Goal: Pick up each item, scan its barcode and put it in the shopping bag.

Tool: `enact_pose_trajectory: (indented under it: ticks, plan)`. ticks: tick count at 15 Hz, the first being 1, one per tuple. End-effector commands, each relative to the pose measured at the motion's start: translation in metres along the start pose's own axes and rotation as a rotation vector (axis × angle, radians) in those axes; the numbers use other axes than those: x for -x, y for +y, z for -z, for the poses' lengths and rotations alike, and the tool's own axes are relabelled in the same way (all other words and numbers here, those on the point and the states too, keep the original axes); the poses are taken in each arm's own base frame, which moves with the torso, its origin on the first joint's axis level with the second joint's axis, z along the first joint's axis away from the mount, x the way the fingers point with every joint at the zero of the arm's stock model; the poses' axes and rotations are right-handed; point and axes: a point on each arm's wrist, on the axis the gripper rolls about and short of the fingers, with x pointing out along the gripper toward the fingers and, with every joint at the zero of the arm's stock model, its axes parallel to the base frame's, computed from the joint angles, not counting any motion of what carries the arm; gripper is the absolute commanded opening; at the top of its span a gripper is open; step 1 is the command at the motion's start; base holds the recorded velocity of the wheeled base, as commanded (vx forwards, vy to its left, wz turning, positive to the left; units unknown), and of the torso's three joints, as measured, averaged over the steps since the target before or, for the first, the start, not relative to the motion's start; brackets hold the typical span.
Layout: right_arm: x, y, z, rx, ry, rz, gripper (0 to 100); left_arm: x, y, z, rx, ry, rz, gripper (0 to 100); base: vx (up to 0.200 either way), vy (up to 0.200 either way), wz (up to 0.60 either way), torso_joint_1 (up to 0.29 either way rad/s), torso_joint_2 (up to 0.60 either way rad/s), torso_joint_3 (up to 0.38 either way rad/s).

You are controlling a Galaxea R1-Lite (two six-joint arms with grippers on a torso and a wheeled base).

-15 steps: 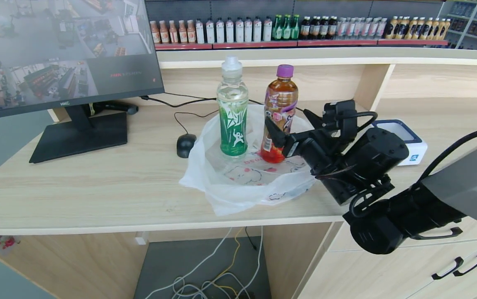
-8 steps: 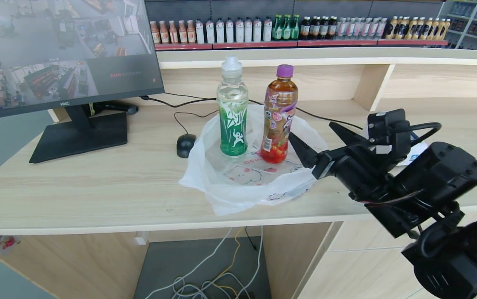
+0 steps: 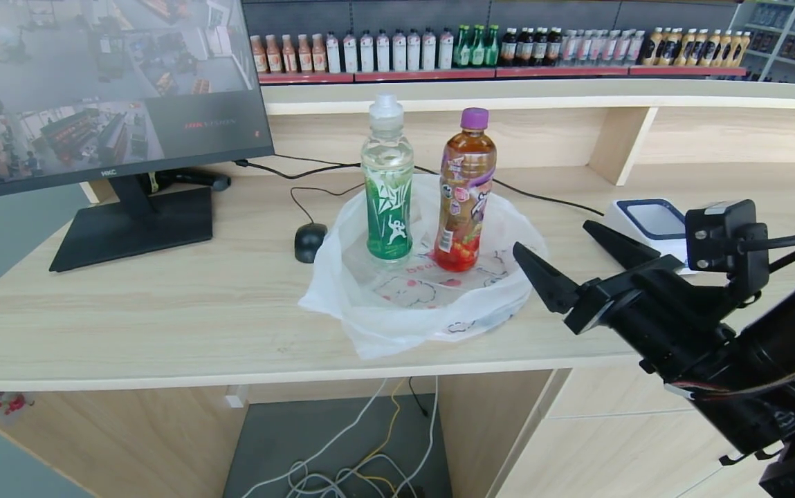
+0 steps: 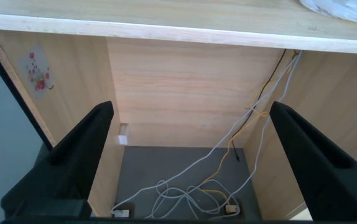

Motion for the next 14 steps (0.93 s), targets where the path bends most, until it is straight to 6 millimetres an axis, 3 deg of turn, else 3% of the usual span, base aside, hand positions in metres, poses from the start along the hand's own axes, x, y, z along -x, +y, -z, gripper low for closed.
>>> enact_pose_trajectory:
  ticks: [1,4,8,14]
  plan:
    - [0.0016,-0.0002,-0.003,-0.001,-0.01,0.0,100,0.0,0.0,0.0,0.001,0.0,0.0,100,-0.2,0.0,0.0,0.007,0.01,0.002]
    - [0.0009,-0.0061,-0.005,-0.017,-0.019,0.022,100,0.0,0.0,0.0,-0.001,0.0,0.0,100,-0.2,0.0,0.0,0.004,0.01,-0.002]
    - [0.0001,-0.0092,-0.0054,-0.015,-0.022,0.033,100,0.0,0.0,0.0,-0.004,0.0,0.001,100,0.0,0.0,0.0,0.0,0.0,0.0]
    - [0.0017,-0.0093,-0.0056,-0.014,-0.02,0.032,100,0.0,0.0,0.0,-0.004,0.0,0.001,100,0.0,-0.2,0.0,0.012,0.0,0.002]
